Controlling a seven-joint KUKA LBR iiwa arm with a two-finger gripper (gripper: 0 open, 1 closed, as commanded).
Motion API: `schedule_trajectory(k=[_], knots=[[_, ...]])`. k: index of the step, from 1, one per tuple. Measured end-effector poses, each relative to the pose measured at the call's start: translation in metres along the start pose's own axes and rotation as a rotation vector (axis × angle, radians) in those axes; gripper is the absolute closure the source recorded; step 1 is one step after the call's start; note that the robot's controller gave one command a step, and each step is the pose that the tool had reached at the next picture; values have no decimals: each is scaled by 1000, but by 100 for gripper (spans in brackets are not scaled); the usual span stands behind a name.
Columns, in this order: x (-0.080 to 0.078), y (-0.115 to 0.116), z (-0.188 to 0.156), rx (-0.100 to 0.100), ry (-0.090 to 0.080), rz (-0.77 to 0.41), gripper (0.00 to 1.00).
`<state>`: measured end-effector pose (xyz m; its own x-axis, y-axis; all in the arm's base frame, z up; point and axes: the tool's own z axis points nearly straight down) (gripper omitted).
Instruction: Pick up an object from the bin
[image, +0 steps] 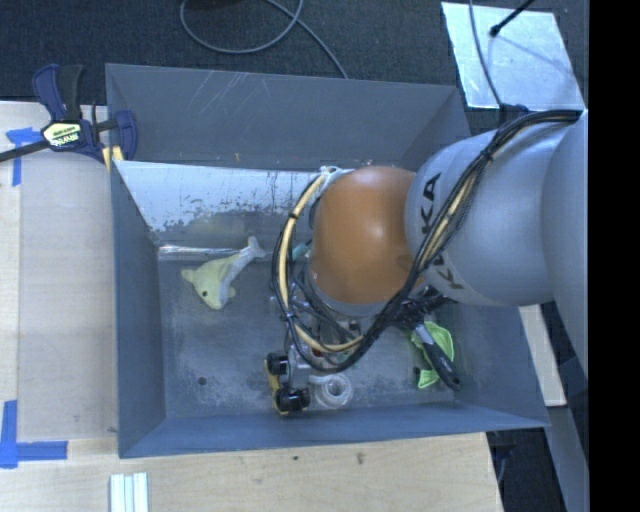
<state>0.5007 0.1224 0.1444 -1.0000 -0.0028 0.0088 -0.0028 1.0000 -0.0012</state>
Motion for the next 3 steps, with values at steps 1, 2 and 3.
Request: schedule_trajectory(k=[1, 2, 3], knots=[[-2, 0, -4, -1, -8, 2, 0], [1, -11, 15, -1, -5, 48, 0], [8, -38, 70, -10, -24, 28, 100]])
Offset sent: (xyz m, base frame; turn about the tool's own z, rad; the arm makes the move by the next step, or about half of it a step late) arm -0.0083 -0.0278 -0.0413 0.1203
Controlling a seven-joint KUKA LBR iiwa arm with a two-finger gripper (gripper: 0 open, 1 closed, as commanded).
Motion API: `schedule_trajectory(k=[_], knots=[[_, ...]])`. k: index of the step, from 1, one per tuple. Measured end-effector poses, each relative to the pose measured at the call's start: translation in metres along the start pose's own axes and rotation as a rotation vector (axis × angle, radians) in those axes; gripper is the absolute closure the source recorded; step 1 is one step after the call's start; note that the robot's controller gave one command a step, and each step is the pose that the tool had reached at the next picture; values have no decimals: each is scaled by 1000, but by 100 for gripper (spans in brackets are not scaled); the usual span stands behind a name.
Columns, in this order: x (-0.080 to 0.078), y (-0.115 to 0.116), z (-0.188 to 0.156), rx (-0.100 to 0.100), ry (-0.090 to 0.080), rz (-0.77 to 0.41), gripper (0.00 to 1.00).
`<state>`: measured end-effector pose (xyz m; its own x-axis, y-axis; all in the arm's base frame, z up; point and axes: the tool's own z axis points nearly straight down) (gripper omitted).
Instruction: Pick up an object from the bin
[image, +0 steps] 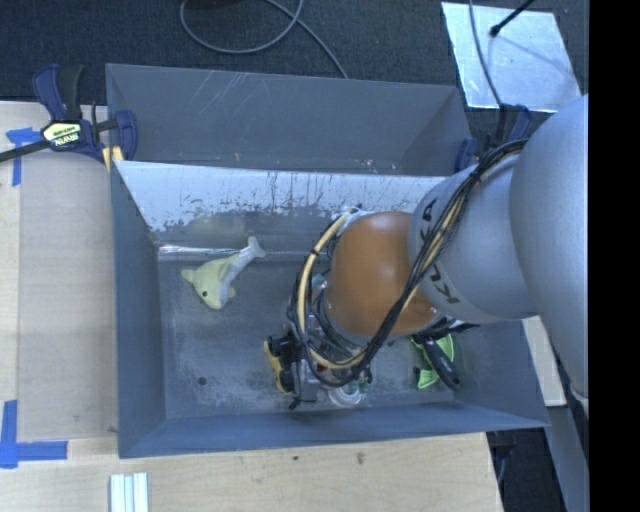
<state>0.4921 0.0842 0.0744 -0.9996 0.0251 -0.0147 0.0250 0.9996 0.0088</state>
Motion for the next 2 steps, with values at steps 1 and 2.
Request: schedule_trajectory(k=[1, 2], knots=[[0, 0, 0, 0, 0, 0, 100], [0, 0, 0, 0, 0, 0, 100]])
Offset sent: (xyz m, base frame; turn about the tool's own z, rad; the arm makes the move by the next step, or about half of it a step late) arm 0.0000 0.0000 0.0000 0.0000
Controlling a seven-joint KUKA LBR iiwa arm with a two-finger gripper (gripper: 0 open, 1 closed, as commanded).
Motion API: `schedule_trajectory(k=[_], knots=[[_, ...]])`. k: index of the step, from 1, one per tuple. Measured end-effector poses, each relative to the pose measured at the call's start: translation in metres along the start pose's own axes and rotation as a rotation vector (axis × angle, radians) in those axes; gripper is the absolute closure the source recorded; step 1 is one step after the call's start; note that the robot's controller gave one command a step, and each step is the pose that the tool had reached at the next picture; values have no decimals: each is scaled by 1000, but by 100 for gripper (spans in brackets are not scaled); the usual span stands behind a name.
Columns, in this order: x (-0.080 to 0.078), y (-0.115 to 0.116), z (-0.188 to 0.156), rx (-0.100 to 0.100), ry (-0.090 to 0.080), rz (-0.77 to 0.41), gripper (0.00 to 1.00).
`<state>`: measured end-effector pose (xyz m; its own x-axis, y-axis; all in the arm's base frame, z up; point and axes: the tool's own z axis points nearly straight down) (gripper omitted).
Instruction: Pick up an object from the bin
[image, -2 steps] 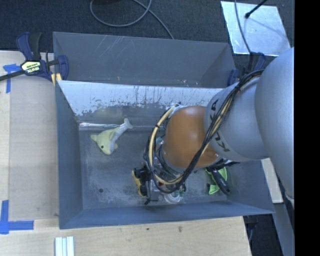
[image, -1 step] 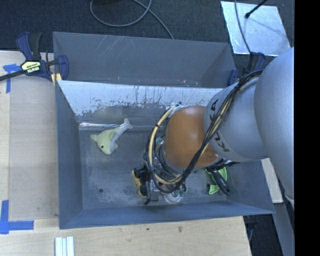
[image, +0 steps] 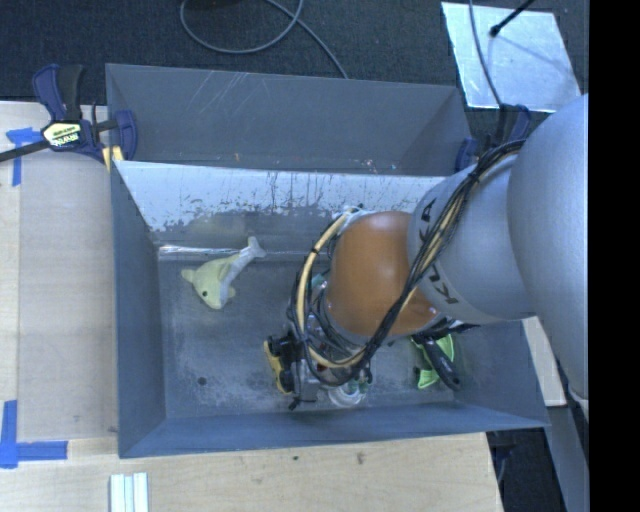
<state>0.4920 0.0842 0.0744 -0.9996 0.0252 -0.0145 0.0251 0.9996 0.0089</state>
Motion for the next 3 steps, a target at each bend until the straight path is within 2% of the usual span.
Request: schedule_trajectory(k=[3], knots=[[0, 0, 0, 0, 0, 0, 100]])
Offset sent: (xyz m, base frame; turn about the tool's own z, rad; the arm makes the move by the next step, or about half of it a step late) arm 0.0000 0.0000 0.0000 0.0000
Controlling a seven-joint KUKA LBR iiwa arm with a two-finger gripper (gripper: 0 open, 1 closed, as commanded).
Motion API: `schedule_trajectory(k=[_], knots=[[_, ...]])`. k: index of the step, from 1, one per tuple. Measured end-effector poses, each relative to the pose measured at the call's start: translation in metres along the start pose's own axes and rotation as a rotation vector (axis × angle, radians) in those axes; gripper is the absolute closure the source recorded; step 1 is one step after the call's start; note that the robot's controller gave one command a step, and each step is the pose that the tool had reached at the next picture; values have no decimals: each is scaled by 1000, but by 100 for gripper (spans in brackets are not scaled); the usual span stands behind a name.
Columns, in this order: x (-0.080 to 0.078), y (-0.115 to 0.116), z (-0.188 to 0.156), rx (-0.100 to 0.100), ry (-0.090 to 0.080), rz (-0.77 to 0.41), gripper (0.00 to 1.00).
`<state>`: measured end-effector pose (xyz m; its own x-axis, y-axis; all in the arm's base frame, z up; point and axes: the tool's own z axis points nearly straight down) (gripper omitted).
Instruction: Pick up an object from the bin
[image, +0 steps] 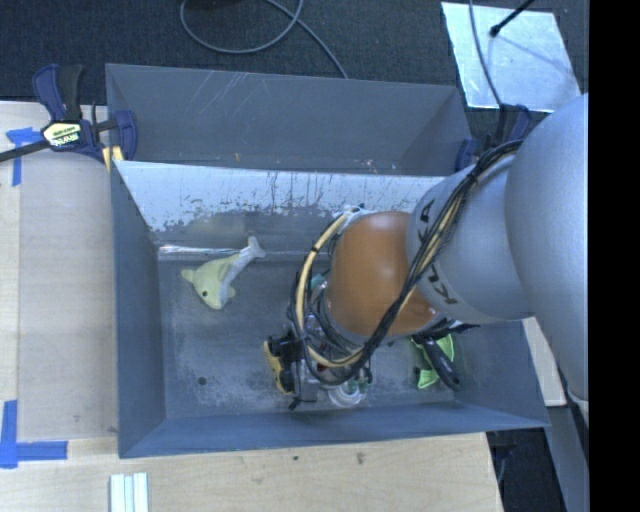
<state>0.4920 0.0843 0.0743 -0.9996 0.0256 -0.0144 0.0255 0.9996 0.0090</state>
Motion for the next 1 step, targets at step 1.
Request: schedule_trajectory(k=[1], knots=[[0, 0, 0, 0, 0, 0, 100]])
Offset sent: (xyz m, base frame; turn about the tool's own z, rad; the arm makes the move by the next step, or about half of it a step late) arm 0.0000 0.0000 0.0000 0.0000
